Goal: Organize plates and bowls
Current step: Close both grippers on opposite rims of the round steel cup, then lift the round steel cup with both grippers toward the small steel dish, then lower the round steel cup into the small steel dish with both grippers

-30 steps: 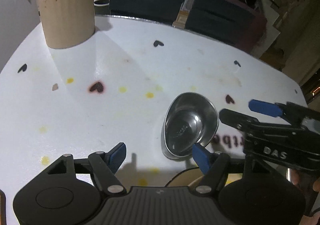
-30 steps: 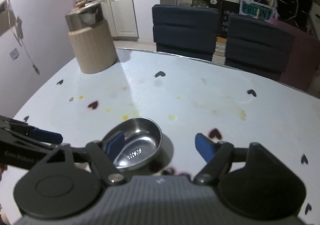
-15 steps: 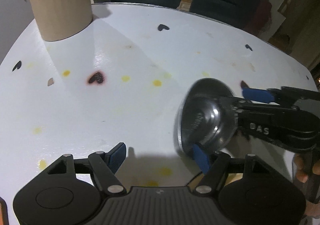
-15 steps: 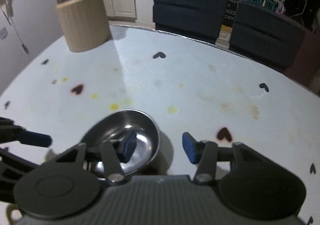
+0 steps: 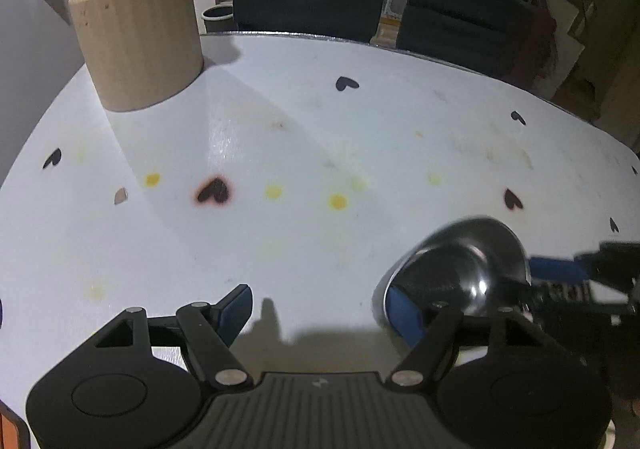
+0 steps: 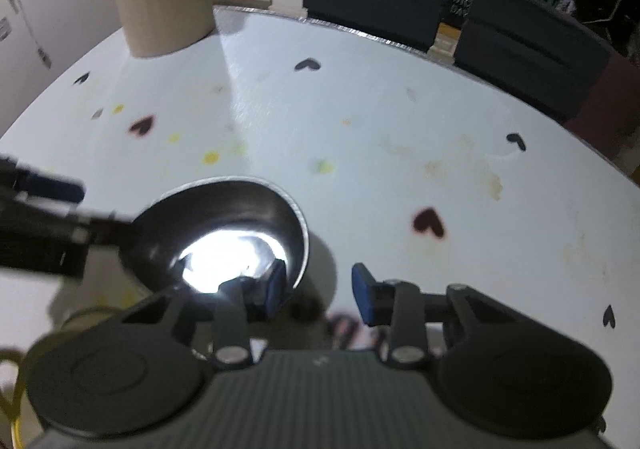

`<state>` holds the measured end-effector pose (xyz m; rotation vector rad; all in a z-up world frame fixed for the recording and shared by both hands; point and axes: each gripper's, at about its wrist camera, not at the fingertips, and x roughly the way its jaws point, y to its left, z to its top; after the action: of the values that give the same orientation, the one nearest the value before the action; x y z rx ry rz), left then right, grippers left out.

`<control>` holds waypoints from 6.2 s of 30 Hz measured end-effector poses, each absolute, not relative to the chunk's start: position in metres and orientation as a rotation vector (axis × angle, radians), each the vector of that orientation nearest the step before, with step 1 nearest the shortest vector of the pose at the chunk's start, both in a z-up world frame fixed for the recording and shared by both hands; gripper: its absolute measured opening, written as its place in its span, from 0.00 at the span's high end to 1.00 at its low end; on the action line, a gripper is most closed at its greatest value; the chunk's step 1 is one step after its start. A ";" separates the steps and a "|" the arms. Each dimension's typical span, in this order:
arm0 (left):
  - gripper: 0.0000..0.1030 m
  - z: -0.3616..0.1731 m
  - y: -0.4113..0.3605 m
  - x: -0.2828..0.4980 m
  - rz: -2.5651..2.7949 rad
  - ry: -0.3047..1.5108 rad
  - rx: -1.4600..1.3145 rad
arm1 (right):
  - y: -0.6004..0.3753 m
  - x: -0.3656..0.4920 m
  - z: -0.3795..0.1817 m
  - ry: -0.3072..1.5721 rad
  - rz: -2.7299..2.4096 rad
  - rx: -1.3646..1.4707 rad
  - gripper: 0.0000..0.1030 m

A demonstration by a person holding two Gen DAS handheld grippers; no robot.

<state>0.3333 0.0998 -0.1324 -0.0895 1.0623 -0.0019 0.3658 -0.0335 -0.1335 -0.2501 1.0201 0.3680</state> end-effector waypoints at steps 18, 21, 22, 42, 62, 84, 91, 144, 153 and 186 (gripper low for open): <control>0.58 -0.135 0.074 0.341 -0.076 1.101 -0.195 | -0.046 0.360 -0.135 1.068 0.357 -0.120 0.77; 0.71 -0.136 0.073 0.340 -0.089 1.113 -0.215 | -0.049 0.363 -0.134 1.065 0.341 -0.093 0.80; 0.75 -0.135 0.072 0.340 -0.091 1.112 -0.217 | -0.049 0.363 -0.134 1.065 0.337 -0.090 0.83; 0.92 -0.102 0.074 0.331 -0.098 0.990 -0.299 | -0.070 0.362 -0.112 1.001 0.305 0.038 0.90; 0.92 -0.065 -0.008 0.293 -0.297 0.908 -0.284 | -0.166 0.293 -0.061 0.923 0.212 0.153 0.90; 0.92 -0.074 -0.133 0.273 -0.517 0.935 -0.233 | -0.301 0.201 -0.058 0.910 0.041 0.243 0.89; 0.92 -0.089 -0.157 0.272 -0.538 0.975 -0.188 | -0.327 0.187 -0.068 0.943 -0.003 0.253 0.90; 0.65 -0.111 -0.154 0.286 -0.465 1.054 -0.179 | -0.304 0.205 -0.101 1.127 0.016 0.146 0.66; 0.57 -0.110 -0.149 0.274 -0.484 1.060 -0.133 | -0.325 0.207 -0.089 1.013 -0.072 0.154 0.66; 0.52 -0.140 -0.172 0.261 -0.518 1.142 0.055 | -0.326 0.239 -0.127 1.115 -0.027 0.057 0.79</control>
<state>0.2607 -0.1716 -0.1401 0.0547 1.1423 -0.5176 0.2386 -0.3264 -0.1268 0.0573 1.1153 -0.0267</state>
